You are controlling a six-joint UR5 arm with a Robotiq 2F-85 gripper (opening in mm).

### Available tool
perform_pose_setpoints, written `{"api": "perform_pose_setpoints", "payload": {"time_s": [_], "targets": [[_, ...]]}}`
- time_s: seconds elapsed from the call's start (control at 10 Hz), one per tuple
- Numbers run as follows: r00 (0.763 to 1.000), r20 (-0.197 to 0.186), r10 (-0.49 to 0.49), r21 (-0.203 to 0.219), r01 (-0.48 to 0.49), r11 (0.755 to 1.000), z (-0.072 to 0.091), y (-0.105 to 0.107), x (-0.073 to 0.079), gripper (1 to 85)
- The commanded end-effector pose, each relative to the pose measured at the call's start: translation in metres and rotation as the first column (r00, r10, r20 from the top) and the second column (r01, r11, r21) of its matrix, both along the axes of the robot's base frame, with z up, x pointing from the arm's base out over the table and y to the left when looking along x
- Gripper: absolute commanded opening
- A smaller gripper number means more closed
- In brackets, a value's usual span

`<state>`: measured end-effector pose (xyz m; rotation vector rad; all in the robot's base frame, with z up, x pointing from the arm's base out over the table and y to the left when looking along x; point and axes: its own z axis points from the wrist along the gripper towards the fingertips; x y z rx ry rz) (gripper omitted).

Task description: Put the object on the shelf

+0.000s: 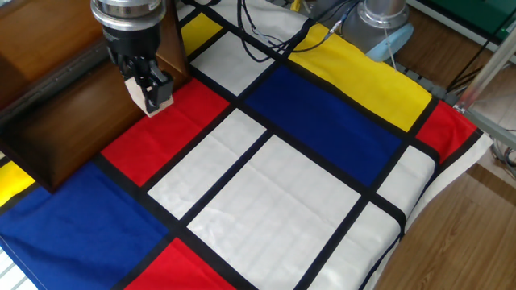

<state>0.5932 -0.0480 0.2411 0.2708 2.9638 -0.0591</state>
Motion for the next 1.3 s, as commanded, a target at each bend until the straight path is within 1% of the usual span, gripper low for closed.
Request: {"api": "perform_pose_setpoints", "payload": {"time_s": [0.0,0.1,0.2,0.3,0.5,0.6,0.7,0.8,1.0,1.1,1.2], "targets": [[1.0,0.01,0.013,0.005,-0.013,1.0,0.002,0.001,0.002,1.0],[0.999,0.022,0.03,0.02,-0.03,0.999,0.008,-0.004,0.006,1.0],[0.999,0.007,0.052,0.033,-0.052,0.998,0.019,-0.018,0.003,1.0],[0.998,0.0,0.065,0.047,-0.065,0.997,0.028,-0.032,0.001,1.0],[0.993,-0.012,0.115,0.051,-0.114,0.992,0.04,-0.064,-0.004,1.0],[0.991,-0.028,0.133,0.035,-0.132,0.991,0.048,-0.079,-0.007,1.0],[0.988,-0.037,0.149,0.039,-0.148,0.988,0.055,-0.088,-0.008,1.0],[0.985,-0.045,0.169,0.051,-0.167,0.985,0.063,-0.098,-0.008,1.0],[0.979,-0.054,0.197,0.072,-0.193,0.978,0.076,-0.121,-0.01,1.0],[0.976,-0.058,0.21,0.082,-0.205,0.975,0.079,-0.13,-0.011,1.0],[0.974,-0.06,0.219,0.084,-0.214,0.973,0.081,-0.138,-0.012,1.0]]}}
